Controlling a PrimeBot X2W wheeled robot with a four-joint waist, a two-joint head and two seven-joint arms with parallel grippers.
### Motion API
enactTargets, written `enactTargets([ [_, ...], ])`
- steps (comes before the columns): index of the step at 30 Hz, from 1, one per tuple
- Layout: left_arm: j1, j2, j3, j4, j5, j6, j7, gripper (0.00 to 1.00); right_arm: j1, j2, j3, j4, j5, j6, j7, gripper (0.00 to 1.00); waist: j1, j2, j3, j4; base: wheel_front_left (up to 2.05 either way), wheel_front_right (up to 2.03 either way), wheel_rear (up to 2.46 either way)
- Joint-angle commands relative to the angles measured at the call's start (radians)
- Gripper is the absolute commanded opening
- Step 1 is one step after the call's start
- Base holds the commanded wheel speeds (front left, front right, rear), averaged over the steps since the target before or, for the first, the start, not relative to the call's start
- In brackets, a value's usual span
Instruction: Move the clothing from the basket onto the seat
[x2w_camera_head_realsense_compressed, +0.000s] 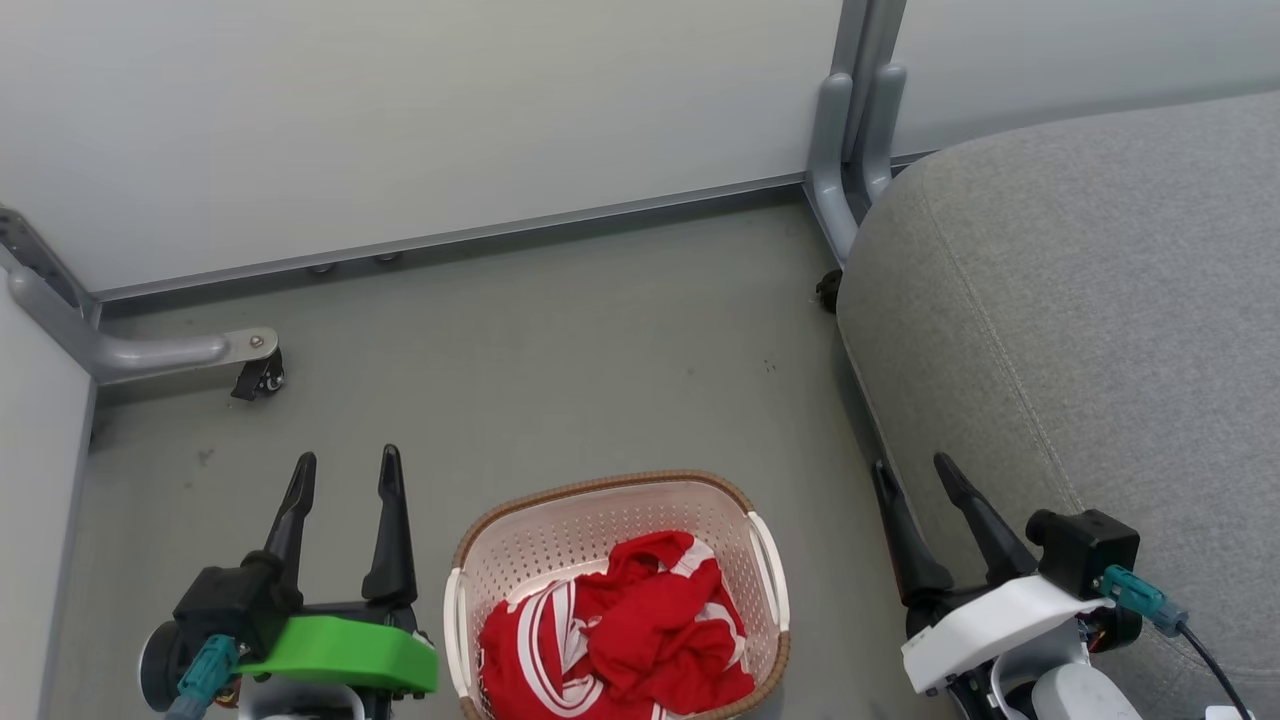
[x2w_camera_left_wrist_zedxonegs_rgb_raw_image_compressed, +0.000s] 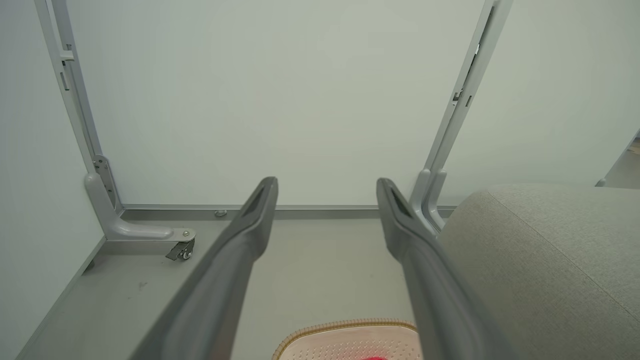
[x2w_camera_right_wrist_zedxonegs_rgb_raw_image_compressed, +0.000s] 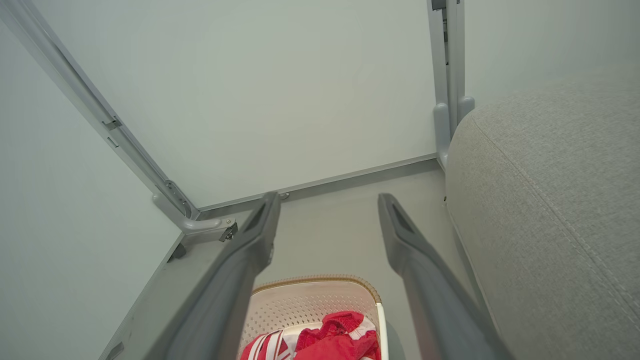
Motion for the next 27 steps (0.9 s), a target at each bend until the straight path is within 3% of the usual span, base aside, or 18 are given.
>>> enactTargets([
  [1,0.010,-0.002,0.008,-0.009,0.025,-0.005,-0.007,1.00,-0.016,-0.005,0.005,-0.004,-0.024,0.000,-0.011,1.00,0.0000,0.0082,0.001,-0.001,0.00,0.00,0.00],
  [27,0.039,-0.025,0.037,-0.023,0.235,-0.045,-0.056,1.00,0.002,-0.008,0.033,-0.006,-0.193,0.000,-0.060,1.00,0.0000,0.0105,-0.006,-0.002,0.00,0.00,0.00],
])
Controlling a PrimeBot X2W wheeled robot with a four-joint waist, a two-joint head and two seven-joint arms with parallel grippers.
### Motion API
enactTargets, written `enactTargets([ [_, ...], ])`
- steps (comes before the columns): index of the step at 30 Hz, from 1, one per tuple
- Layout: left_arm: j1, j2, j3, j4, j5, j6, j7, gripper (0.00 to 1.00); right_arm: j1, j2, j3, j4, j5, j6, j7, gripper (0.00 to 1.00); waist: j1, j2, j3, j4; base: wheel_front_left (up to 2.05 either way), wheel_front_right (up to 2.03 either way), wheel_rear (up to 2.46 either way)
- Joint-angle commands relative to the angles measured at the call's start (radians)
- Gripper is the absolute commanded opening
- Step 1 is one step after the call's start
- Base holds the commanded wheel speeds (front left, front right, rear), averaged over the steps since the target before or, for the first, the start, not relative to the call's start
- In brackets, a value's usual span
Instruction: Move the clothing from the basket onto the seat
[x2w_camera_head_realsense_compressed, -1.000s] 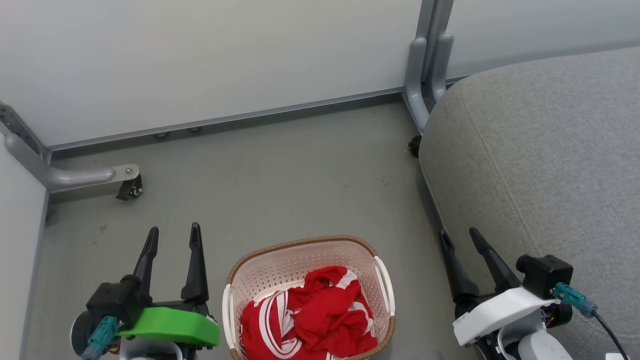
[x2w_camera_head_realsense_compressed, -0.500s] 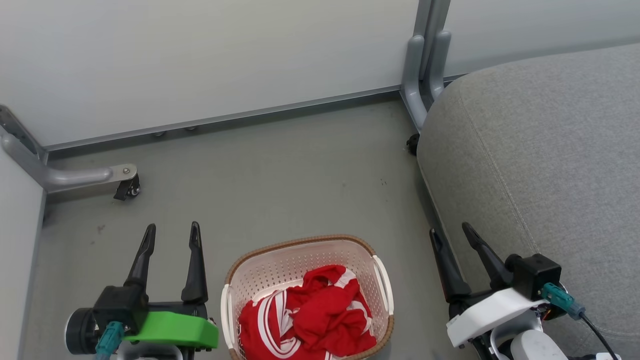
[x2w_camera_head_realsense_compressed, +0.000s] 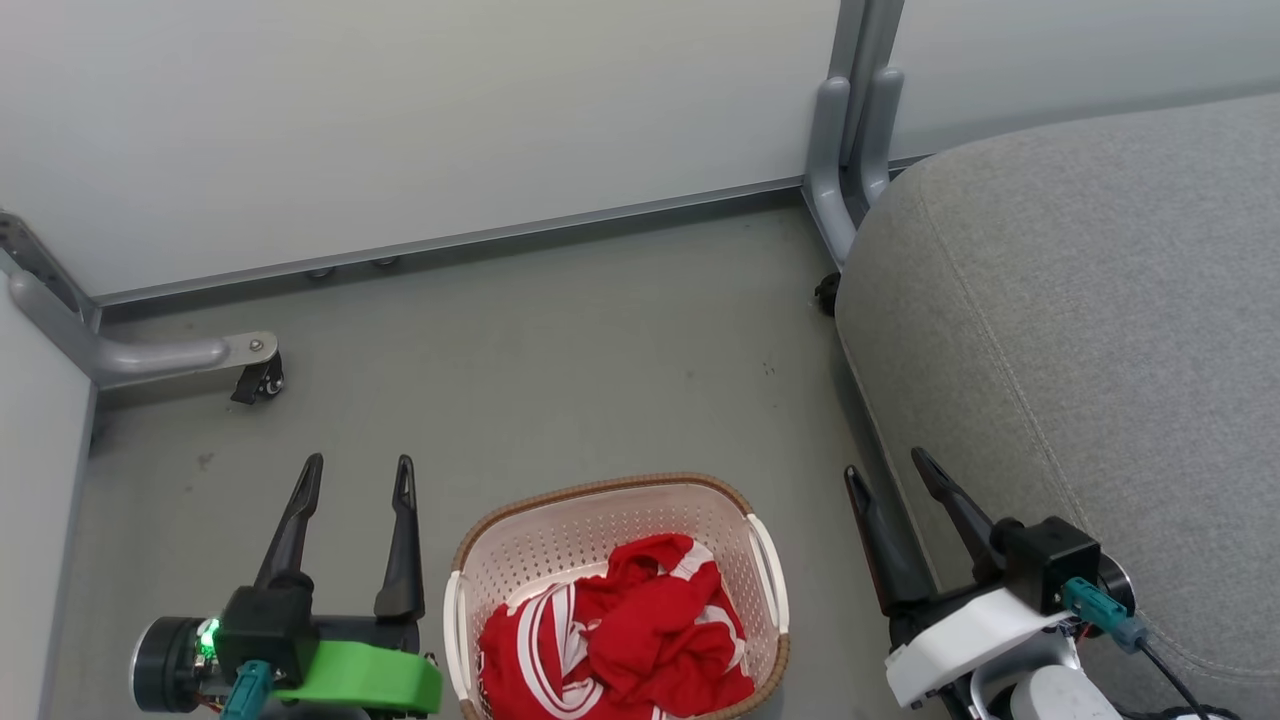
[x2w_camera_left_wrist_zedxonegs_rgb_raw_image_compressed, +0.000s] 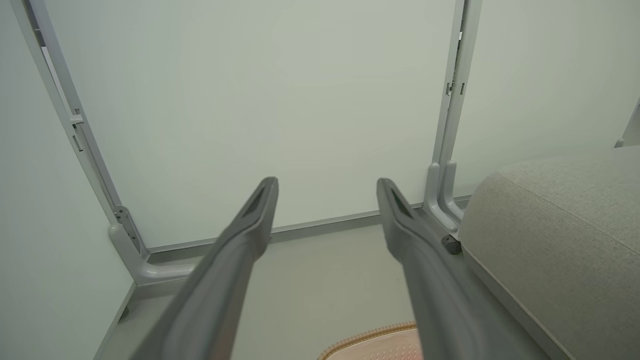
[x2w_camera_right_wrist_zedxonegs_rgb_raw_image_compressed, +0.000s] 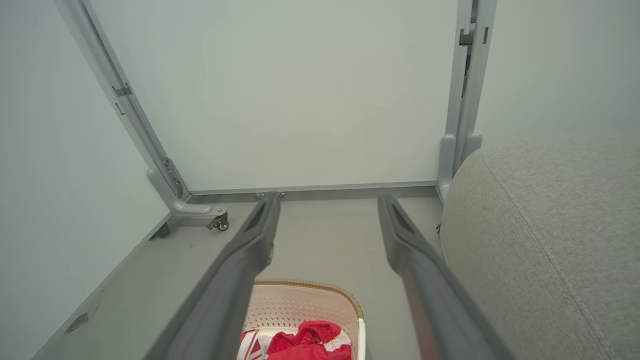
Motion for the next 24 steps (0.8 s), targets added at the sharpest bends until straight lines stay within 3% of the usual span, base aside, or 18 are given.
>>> enactTargets([
  [1,0.014,0.000,0.004,-0.003,0.025,-0.008,-0.008,1.00,0.008,-0.006,0.000,-0.003,-0.022,0.000,-0.009,1.00,0.0000,0.0105,-0.002,0.002,0.00,0.00,0.00],
  [24,0.031,-0.001,0.009,0.024,0.012,-0.021,-0.011,1.00,0.026,-0.006,0.011,0.017,-0.029,0.000,-0.014,1.00,0.0000,0.0108,-0.024,0.003,0.00,0.00,0.00],
])
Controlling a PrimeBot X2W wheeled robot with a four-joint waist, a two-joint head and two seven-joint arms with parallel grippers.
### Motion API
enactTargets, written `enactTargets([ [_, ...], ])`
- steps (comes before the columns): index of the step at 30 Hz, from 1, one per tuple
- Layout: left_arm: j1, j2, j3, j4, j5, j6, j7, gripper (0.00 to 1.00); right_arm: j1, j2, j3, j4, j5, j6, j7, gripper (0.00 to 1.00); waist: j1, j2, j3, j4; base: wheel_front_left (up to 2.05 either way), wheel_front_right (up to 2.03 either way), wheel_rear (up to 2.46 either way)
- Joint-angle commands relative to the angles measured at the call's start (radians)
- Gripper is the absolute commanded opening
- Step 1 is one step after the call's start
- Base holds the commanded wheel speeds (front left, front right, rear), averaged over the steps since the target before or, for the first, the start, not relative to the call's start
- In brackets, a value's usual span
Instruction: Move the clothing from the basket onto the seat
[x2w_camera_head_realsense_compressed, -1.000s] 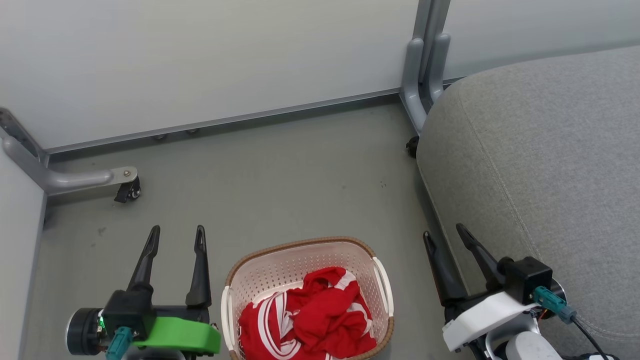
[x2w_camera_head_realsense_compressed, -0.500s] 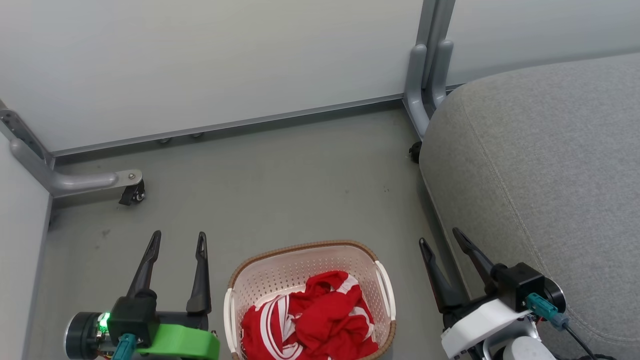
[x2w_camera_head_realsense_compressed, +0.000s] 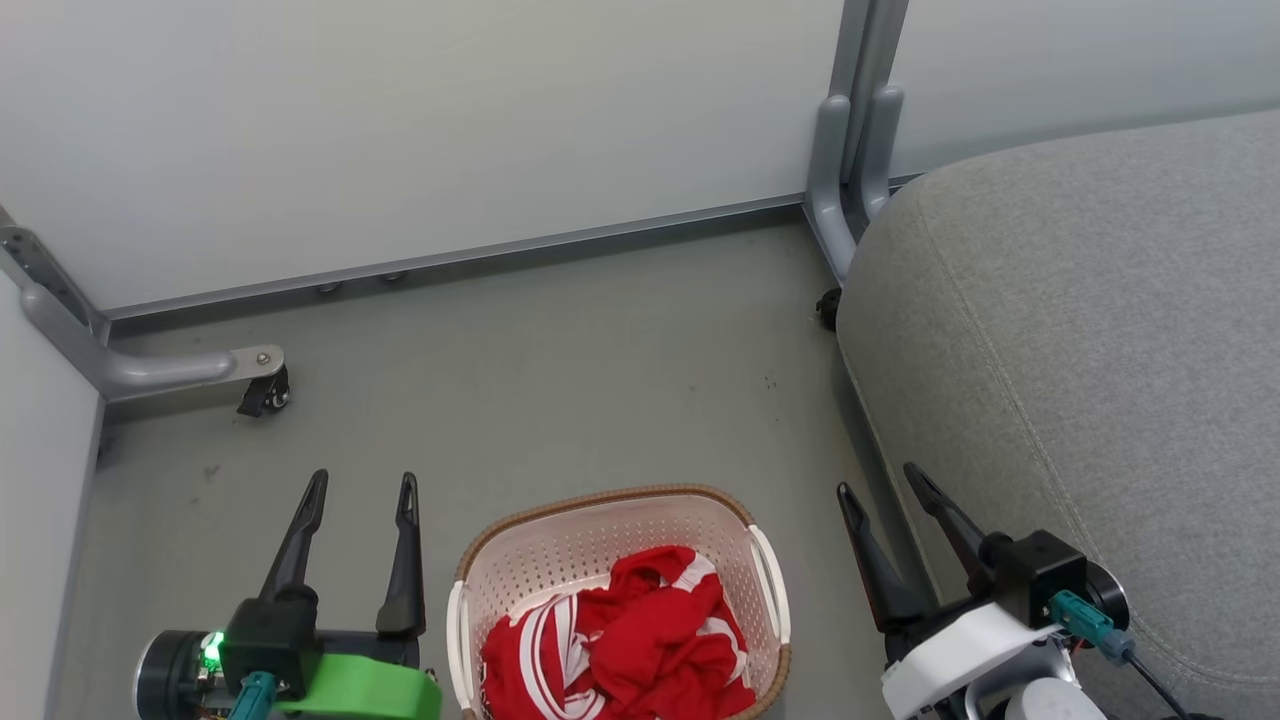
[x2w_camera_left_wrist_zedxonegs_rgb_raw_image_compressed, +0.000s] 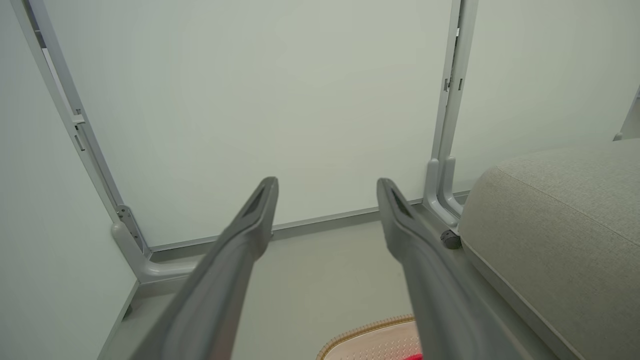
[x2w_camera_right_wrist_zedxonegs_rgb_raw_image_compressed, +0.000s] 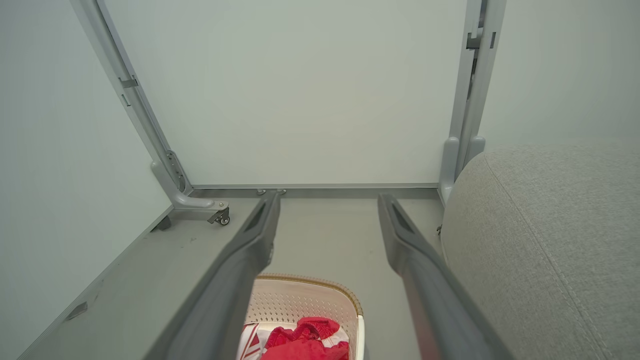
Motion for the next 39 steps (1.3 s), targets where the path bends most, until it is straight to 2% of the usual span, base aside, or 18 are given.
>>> enactTargets([
  [1,0.016,0.000,0.001,0.003,-0.008,-0.004,-0.001,1.00,0.015,-0.005,-0.001,0.003,0.004,0.000,-0.005,1.00,0.0000,0.0108,-0.001,-0.001,0.00,0.00,0.00],
  [12,0.007,0.000,-0.014,0.022,0.004,-0.017,-0.001,1.00,0.002,-0.005,-0.003,-0.018,0.003,0.000,-0.005,1.00,0.0000,0.0108,0.042,-0.009,0.00,0.00,0.00],
  [21,-0.145,0.004,-0.086,0.141,0.019,-0.051,-0.001,1.00,-0.078,-0.005,-0.040,-0.057,-0.024,0.000,-0.005,1.00,0.0000,0.0108,0.231,0.001,0.00,0.00,0.00],
  [26,-0.295,0.034,-0.200,0.259,0.051,-0.058,-0.001,1.00,-0.146,-0.005,-0.064,-0.078,-0.058,0.000,-0.005,1.00,0.0000,0.0108,0.373,0.011,0.00,0.00,0.00],
  [30,-0.433,0.074,-0.349,0.402,0.067,-0.059,-0.001,1.00,-0.200,-0.005,-0.077,-0.093,-0.082,0.000,-0.005,1.00,0.0000,0.0108,0.470,0.007,0.00,0.00,0.00],
  [35,-0.589,0.107,-0.503,0.597,0.049,-0.059,-0.001,1.00,-0.241,-0.005,-0.088,-0.106,-0.095,0.000,-0.005,1.00,0.0000,0.0108,0.552,-0.015,0.00,0.00,0.00],
  [39,-0.704,0.111,-0.599,0.748,0.042,-0.059,-0.001,1.00,-0.262,-0.005,-0.102,-0.117,-0.088,0.000,-0.005,1.00,0.0000,0.0108,0.608,-0.036,0.00,0.00,0.00],
])
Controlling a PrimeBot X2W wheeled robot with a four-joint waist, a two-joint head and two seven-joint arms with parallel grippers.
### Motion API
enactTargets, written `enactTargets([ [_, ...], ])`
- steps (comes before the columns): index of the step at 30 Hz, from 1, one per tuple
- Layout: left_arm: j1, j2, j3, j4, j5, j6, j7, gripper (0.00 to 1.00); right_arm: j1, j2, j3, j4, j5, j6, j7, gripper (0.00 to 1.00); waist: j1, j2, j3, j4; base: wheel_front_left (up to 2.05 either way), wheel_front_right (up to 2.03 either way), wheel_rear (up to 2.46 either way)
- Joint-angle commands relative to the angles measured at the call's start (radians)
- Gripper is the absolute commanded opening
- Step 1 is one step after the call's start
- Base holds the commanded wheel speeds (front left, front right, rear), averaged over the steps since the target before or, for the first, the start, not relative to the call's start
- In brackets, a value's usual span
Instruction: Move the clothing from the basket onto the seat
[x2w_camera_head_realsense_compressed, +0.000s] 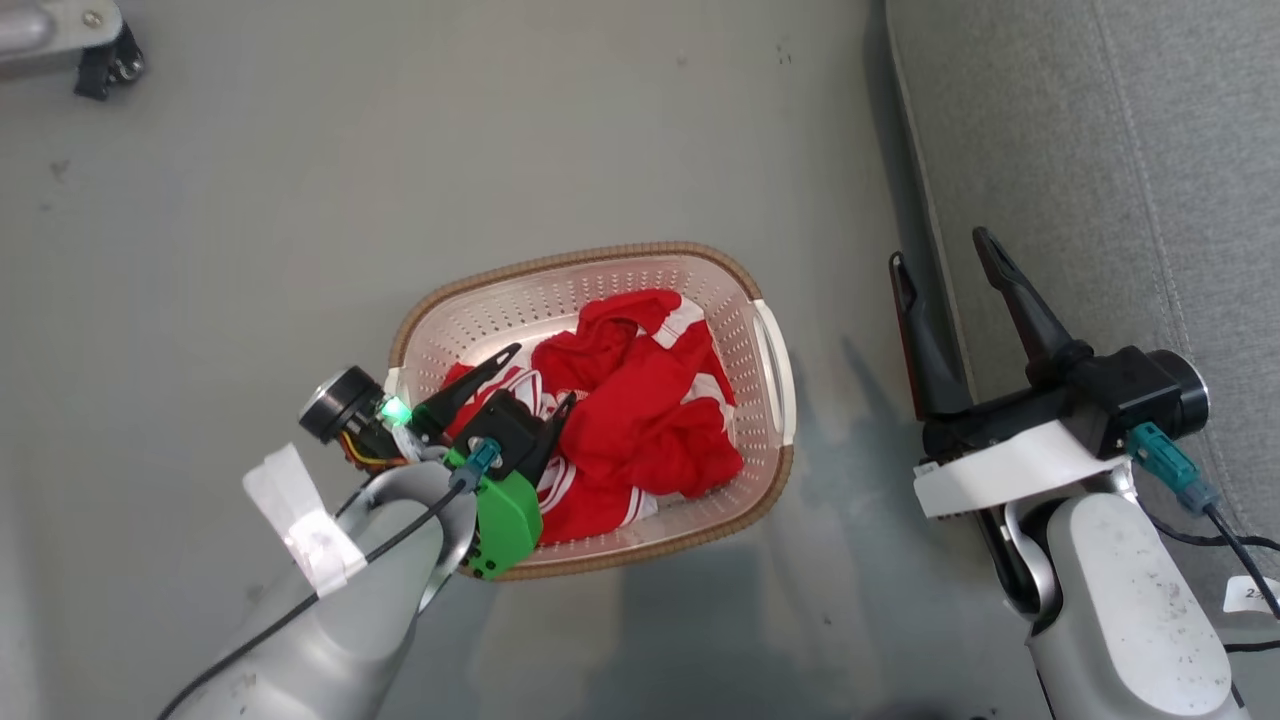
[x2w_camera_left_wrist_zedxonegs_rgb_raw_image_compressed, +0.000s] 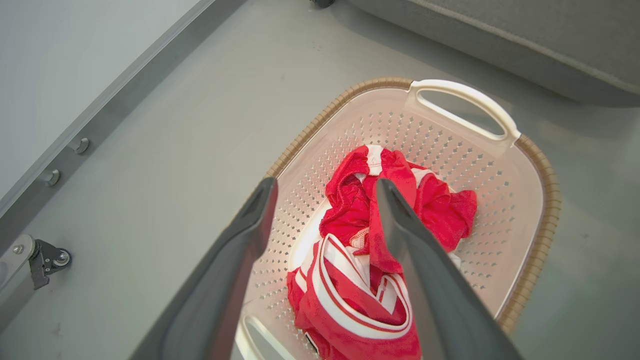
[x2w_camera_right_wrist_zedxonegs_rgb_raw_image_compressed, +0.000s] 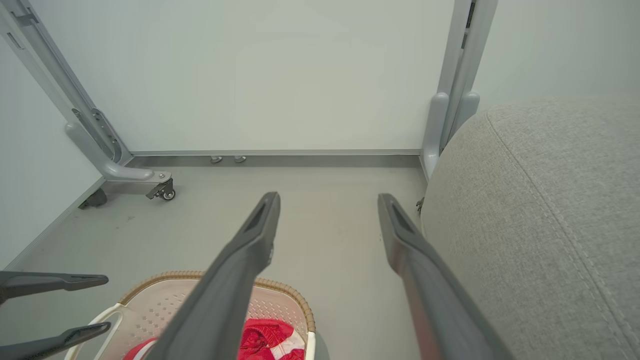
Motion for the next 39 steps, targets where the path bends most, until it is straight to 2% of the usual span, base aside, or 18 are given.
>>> enactTargets([
  [1,-0.060,0.006,-0.026,0.039,-0.001,-0.002,-0.001,1.00,-0.019,-0.003,-0.004,-0.007,0.002,0.000,-0.005,1.00,-0.0001,0.0108,0.117,-0.033,0.00,0.00,0.00],
  [5,-0.179,0.011,-0.108,0.157,0.043,-0.002,-0.001,1.00,-0.039,-0.003,0.006,-0.015,0.002,0.000,-0.005,1.00,-0.0001,0.0108,0.179,-0.048,0.00,0.00,0.00],
  [10,-0.287,0.003,-0.160,0.267,0.060,-0.002,0.002,1.00,-0.054,-0.003,0.005,-0.024,0.002,0.000,-0.005,1.00,-0.0001,0.0108,0.247,-0.060,0.00,0.00,0.00],
  [16,-0.371,0.002,-0.238,0.387,0.014,-0.002,0.046,1.00,-0.081,-0.003,0.004,-0.029,0.020,0.000,-0.005,1.00,-0.0001,0.0108,0.311,-0.084,0.00,0.00,0.00],
  [30,-0.420,0.050,-0.386,0.449,-0.102,-0.002,0.181,1.00,-0.122,-0.003,0.044,-0.037,0.110,0.000,-0.005,1.00,-0.0001,0.0108,0.403,-0.129,0.00,0.00,0.00],
  [39,-0.429,0.092,-0.504,0.439,-0.154,-0.002,0.210,1.00,-0.128,-0.003,0.057,-0.053,0.139,0.000,-0.005,1.00,-0.0001,0.0108,0.433,-0.155,0.00,0.00,0.00],
])
